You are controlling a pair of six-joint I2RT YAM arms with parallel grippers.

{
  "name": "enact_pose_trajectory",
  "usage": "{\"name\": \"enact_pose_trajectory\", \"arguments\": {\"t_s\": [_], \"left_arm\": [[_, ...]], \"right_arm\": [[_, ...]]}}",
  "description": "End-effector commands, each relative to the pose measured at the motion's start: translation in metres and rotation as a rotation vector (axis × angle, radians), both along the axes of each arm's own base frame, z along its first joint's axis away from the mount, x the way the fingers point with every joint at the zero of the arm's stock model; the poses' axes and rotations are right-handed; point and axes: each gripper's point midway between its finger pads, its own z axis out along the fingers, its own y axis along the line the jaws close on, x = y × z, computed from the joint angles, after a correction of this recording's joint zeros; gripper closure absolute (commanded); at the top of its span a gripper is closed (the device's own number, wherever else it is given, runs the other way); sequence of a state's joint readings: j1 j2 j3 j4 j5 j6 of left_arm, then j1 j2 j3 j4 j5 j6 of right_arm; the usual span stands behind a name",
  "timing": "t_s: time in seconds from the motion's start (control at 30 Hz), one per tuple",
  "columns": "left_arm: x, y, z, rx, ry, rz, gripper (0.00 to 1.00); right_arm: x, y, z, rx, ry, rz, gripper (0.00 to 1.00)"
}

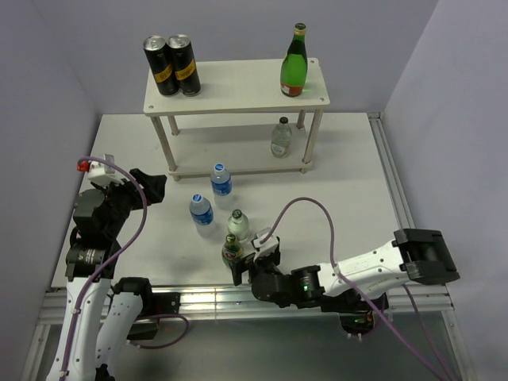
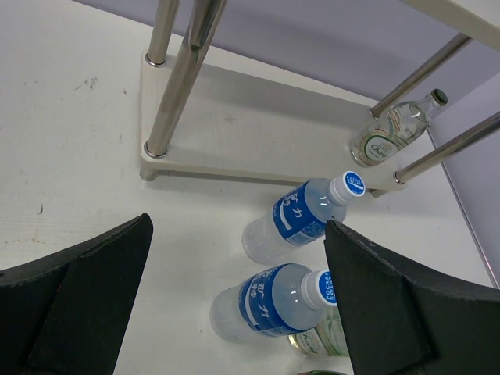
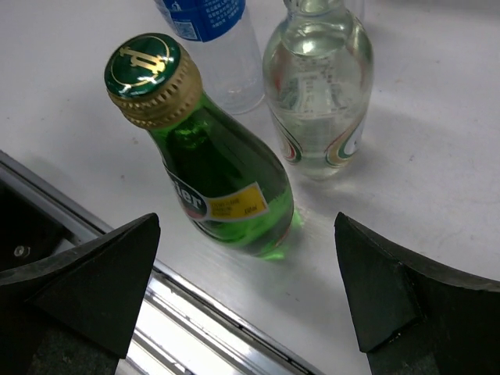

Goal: Place and organize the beverage onto the shelf

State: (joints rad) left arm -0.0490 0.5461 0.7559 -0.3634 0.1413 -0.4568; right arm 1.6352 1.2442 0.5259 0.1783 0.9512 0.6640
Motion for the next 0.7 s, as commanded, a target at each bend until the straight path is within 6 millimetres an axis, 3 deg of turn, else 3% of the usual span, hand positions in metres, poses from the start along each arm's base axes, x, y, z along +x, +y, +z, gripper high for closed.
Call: {"name": "enact_pose_trajectory", "arguments": {"t_s": [0.0, 0.2, 0.47, 0.67], "left_arm": [[0.0, 0.003, 0.012, 0.012, -0.049, 0.011, 0.01], [-0.001, 0.003, 0.013, 0.012, -0.053, 0.009, 0.01], [-0.001, 0.001, 0.013, 0.01, -0.055, -0.002, 0.01], [0.0, -0.001, 0.011, 0.009, -0.049, -0.011, 0.01]], "right_arm": [[0.006, 0.027, 0.018, 0.072, -0.018, -0.015, 0.0], [0.013, 0.048, 0.001, 0.028, -0.017, -0.016, 0.0], [0.038, 0.059, -0.03, -0.012, -0.012, -0.067, 0.0], [0.048, 0.065, -0.04, -0.015, -0.033, -0.104, 0.0]]}}
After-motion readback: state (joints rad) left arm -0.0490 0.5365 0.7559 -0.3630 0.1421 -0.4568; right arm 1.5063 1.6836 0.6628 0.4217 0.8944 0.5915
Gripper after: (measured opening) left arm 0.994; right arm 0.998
